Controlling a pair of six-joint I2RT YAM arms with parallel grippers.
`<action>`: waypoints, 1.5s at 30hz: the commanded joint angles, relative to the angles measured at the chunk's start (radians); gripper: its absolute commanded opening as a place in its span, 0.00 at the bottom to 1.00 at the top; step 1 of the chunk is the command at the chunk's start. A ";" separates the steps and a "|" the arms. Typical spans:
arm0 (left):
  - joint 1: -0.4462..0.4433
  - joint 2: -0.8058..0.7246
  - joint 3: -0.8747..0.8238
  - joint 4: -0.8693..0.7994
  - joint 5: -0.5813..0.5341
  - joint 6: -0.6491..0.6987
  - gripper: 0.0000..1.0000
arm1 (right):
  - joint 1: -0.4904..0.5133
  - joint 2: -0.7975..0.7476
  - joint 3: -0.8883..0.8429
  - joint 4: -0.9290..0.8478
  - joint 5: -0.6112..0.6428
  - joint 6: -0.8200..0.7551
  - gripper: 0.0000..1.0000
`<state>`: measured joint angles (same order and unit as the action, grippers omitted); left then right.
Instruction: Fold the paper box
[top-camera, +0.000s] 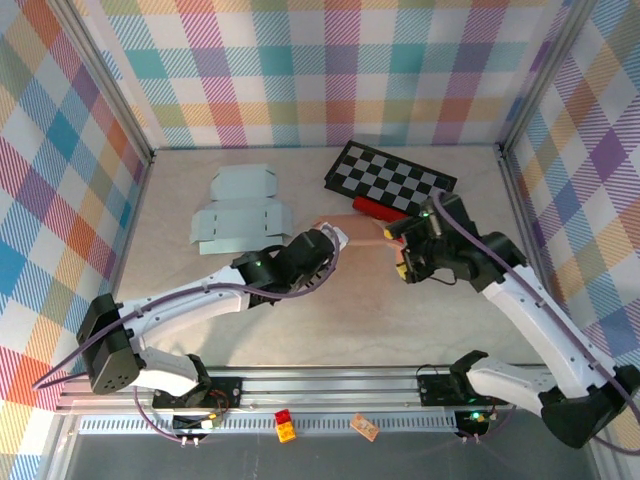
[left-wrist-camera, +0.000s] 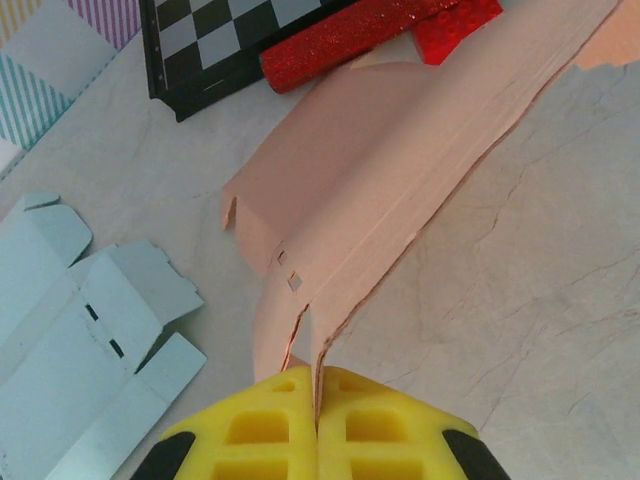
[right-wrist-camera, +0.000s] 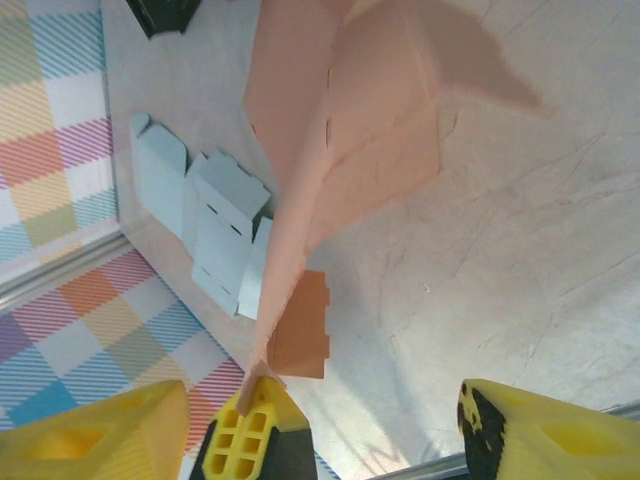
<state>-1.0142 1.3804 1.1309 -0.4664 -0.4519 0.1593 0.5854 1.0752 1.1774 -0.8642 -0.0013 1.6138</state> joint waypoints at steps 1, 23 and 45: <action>-0.021 0.014 0.064 -0.102 -0.031 -0.110 0.00 | 0.068 0.066 0.029 0.018 0.090 0.310 0.71; -0.046 0.097 0.241 -0.237 -0.036 -0.211 0.00 | 0.102 0.268 0.143 0.065 0.116 0.348 0.31; -0.052 0.112 0.263 -0.258 -0.046 -0.207 0.00 | 0.101 0.296 0.192 0.058 0.114 0.317 0.21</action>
<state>-1.0592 1.4860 1.3602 -0.6941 -0.4751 -0.0376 0.6815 1.3674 1.3235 -0.7502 0.1196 1.7443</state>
